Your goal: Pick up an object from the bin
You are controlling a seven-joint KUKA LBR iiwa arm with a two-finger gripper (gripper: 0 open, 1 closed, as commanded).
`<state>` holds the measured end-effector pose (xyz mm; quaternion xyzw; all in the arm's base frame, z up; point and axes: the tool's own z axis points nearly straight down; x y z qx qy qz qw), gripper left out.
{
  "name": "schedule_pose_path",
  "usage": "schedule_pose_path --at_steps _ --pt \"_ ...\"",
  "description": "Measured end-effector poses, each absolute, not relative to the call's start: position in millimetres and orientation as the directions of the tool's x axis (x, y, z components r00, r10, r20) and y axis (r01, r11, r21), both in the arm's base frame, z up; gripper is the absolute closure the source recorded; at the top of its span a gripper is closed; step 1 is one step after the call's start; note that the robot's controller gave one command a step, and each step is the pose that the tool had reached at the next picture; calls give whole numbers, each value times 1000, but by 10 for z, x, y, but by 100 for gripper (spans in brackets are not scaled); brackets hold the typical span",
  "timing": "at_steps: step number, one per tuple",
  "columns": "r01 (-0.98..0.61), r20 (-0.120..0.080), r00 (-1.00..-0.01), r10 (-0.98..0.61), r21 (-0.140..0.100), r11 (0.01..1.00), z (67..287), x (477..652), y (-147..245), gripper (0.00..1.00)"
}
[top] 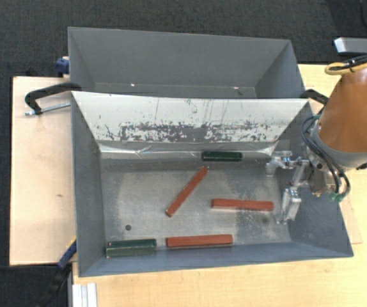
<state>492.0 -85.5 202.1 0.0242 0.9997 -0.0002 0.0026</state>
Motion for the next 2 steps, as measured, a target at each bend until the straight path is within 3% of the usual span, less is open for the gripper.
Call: schedule_pose_path --at_steps 1,2 --pt "48 -5 -999 48 0 999 2021 4920 -854 0" --pt "90 -8 -996 90 1 996 1455 5084 -860 0"
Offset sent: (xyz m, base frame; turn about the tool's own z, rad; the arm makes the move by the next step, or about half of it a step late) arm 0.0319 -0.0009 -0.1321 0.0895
